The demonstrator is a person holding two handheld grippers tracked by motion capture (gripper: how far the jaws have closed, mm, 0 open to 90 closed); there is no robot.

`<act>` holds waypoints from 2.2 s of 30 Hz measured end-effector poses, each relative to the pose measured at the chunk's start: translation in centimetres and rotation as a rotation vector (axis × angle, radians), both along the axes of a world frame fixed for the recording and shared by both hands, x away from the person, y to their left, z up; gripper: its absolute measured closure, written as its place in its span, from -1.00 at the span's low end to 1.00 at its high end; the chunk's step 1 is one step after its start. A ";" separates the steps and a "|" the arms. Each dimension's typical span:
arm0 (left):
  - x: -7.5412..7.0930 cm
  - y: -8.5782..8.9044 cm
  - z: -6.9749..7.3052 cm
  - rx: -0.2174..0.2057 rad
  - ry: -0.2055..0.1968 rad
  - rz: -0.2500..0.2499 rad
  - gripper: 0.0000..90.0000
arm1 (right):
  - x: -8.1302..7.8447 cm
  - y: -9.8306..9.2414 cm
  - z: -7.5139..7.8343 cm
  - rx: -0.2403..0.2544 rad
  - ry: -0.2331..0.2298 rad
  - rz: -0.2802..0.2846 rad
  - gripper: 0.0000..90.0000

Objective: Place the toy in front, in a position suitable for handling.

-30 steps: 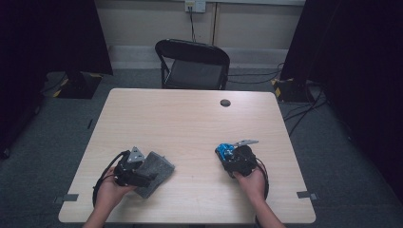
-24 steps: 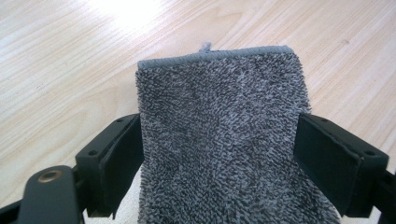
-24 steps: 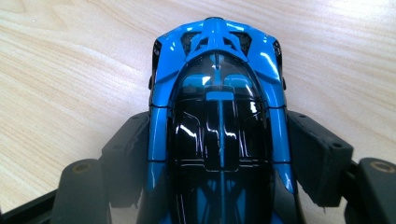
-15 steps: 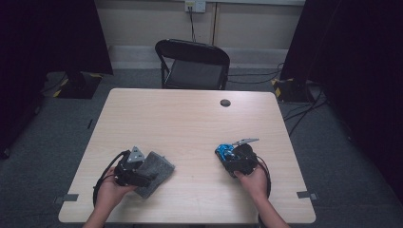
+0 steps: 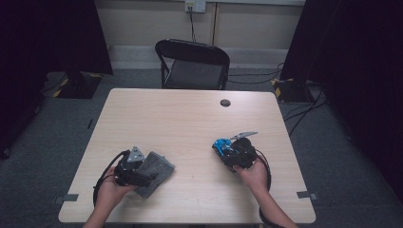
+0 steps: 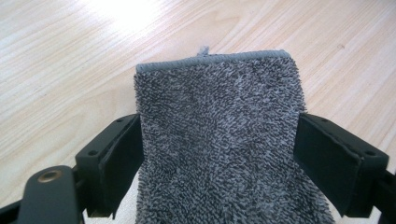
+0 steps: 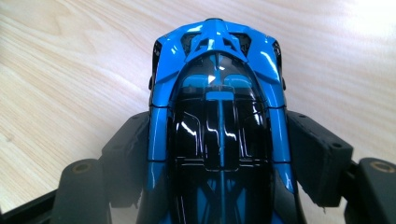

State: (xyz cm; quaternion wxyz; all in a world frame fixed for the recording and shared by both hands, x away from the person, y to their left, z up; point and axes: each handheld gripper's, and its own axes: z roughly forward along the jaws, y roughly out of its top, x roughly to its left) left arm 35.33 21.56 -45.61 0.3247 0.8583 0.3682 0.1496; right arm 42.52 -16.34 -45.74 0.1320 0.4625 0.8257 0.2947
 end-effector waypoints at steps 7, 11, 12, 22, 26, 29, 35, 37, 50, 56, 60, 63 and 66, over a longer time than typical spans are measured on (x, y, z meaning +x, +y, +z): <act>0.1 -0.1 0.1 -0.016 0.000 -0.002 -0.65 | 1.5 1.3 0.4 0.008 -0.008 0.036 -0.37; 0.2 0.0 0.0 -0.018 0.004 -0.004 -0.65 | 2.3 2.5 0.3 -0.002 -0.016 0.068 -0.37; 0.2 0.1 0.0 -0.015 0.004 -0.006 -0.65 | 2.4 2.8 0.3 -0.008 -0.020 0.074 -0.37; 0.3 0.2 -0.1 -0.028 0.008 -0.005 -0.65 | 3.6 5.5 -1.2 -0.027 -0.022 0.150 -0.37; 0.3 0.2 -0.1 -0.033 0.013 -0.003 -0.65 | 4.2 6.3 -1.3 -0.028 -0.018 0.163 -0.37; 0.3 0.2 -0.1 -0.037 0.015 0.000 -0.65 | 4.7 6.9 -1.4 -0.035 -0.021 0.178 -0.37; 0.3 0.4 -0.2 -0.033 0.018 -0.003 -0.65 | 4.8 7.8 -2.0 -0.036 -0.020 0.195 -0.37; 0.3 0.5 -0.3 -0.029 0.015 -0.004 -0.65 | 4.7 8.0 -2.6 -0.035 -0.024 0.199 -0.37; 0.3 0.4 -0.1 -0.046 0.010 0.008 -0.65 | 4.8 7.7 -2.7 -0.040 -0.027 0.224 -0.41; 0.3 0.3 0.0 -0.034 0.007 -0.003 -0.65 | 4.6 7.5 -2.3 -0.031 -0.039 0.230 -0.62; 0.2 0.4 0.1 -0.043 0.010 0.003 -0.65 | 4.3 7.0 -1.8 -0.018 -0.048 0.222 -0.69; 0.2 0.6 0.2 -0.050 0.006 0.007 -0.65 | 3.7 6.3 -1.6 0.003 -0.053 0.216 -0.69; 0.1 0.6 0.2 -0.049 0.005 0.011 -0.65 | 2.9 5.5 -1.7 0.005 -0.053 0.208 -0.69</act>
